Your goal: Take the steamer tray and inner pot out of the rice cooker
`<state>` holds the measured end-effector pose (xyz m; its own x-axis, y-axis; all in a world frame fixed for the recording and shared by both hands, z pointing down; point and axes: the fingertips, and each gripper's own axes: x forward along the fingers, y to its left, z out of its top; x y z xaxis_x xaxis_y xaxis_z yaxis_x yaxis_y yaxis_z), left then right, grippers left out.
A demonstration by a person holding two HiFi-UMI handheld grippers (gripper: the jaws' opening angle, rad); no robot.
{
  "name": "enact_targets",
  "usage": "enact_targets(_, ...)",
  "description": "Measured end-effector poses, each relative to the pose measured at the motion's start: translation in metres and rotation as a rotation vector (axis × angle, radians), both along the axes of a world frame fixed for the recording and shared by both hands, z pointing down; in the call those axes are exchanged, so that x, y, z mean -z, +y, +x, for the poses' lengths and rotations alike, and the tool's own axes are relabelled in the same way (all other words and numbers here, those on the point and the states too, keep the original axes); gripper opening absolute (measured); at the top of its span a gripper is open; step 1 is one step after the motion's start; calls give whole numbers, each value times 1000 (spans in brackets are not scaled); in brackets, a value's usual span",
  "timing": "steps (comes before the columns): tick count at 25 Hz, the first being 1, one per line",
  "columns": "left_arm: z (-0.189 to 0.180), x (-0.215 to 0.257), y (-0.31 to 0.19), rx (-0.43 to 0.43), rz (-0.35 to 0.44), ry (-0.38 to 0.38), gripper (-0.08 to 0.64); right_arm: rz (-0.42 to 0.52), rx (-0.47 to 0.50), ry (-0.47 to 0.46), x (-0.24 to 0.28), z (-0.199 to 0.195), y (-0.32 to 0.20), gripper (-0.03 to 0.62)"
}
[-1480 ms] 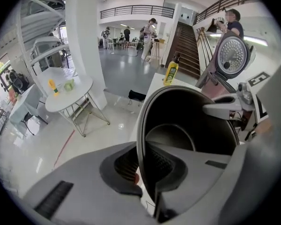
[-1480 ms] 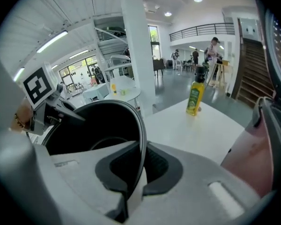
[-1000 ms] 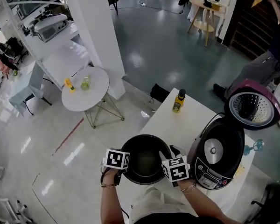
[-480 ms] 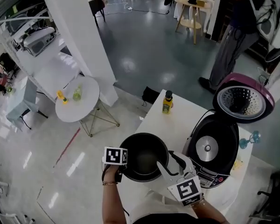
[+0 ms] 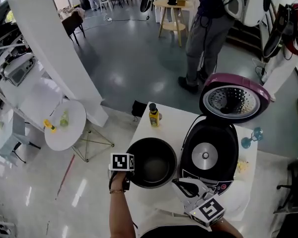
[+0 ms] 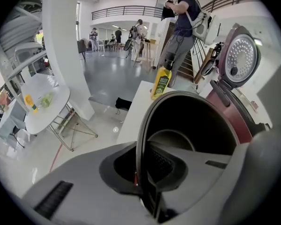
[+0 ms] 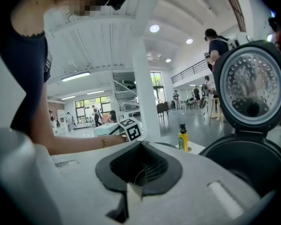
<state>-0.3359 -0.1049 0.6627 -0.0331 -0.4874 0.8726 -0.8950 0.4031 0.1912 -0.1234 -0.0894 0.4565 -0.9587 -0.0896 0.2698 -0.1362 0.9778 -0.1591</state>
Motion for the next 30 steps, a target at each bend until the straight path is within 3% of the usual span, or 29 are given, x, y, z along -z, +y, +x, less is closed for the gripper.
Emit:
enact_targets(8, 5, 4, -19, -51, 34, -18, 18, -3, -127, 8, -6, 33, -18, 3)
enact_targets(10, 3, 8, -15, -87, 50, -64, 25, -14, -151, -26, -2, 37, -22, 3)
enact_targets(14, -1, 27, -5, -98, 89, -128, 123, -11, -252, -83, 11, 61, -41, 3)
enact_targets(18, -13, 73, 2, -55, 179, -253, 129, 79, -401, -101, 24, 95, -70, 3)
enact_targets(20, -20, 106, 1, -28, 268, -343, 129, 107, -482, -113, 28, 114, -83, 3)
enact_targets(22, -14, 148, -5, -30, 422, -408, 129, 107, -563, -124, 34, 134, -92, 3)
enact_targets(26, 40, 220, -21, -87, 746, -388, 127, 110, -746, -186, 54, 172, -106, 3)
enact_targets(28, 68, 236, -27, -94, 830, -373, 113, 132, -813, -202, 64, 189, -109, 3)
enact_targets(30, 96, 245, -32, -115, 878, -399, 37, 149, -855, -207, 71, 203, -110, 3)
